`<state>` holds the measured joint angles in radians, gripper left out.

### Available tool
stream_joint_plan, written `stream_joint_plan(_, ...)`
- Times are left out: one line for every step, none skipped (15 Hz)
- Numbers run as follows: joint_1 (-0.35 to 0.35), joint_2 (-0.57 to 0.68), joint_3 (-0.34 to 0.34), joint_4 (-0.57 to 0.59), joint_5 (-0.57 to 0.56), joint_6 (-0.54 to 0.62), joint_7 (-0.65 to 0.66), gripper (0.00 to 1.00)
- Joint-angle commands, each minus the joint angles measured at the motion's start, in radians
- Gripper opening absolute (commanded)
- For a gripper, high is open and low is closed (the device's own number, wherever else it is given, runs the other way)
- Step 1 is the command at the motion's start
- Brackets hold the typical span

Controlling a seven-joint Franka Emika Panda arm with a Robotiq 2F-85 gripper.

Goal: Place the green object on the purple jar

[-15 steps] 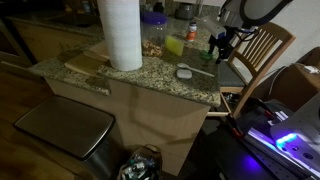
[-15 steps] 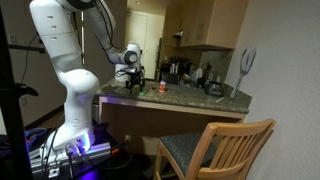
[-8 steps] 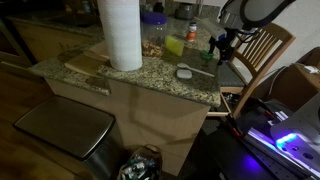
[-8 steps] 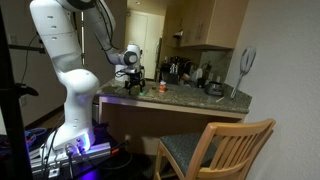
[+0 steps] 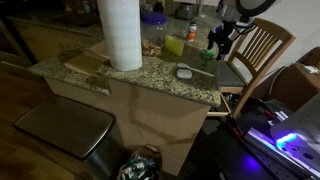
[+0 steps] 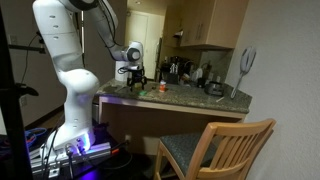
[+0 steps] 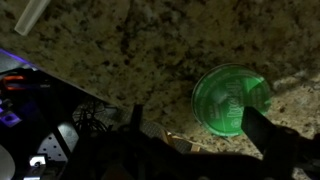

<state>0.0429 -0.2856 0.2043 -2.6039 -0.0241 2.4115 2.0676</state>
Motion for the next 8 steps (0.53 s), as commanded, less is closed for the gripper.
stream_joint_plan(-0.013,0.018,0.005,-0.012,-0.022,0.026,0.027,1.00)
stream_joint_plan(-0.017,0.032,0.000,-0.017,-0.016,0.062,0.035,1.00)
stream_joint_plan(-0.025,0.050,-0.004,-0.018,-0.013,0.113,0.062,1.00)
stream_joint_plan(-0.029,0.065,-0.007,-0.019,-0.010,0.157,0.081,1.00)
stream_joint_plan(-0.034,0.082,-0.008,-0.015,-0.014,0.195,0.100,1.00)
stream_joint_plan(-0.039,0.098,-0.008,-0.016,-0.020,0.231,0.119,1.00)
stream_joint_plan(-0.045,0.115,-0.010,-0.016,-0.028,0.273,0.136,1.00)
stream_joint_plan(-0.049,0.133,-0.012,-0.012,-0.032,0.302,0.153,1.00)
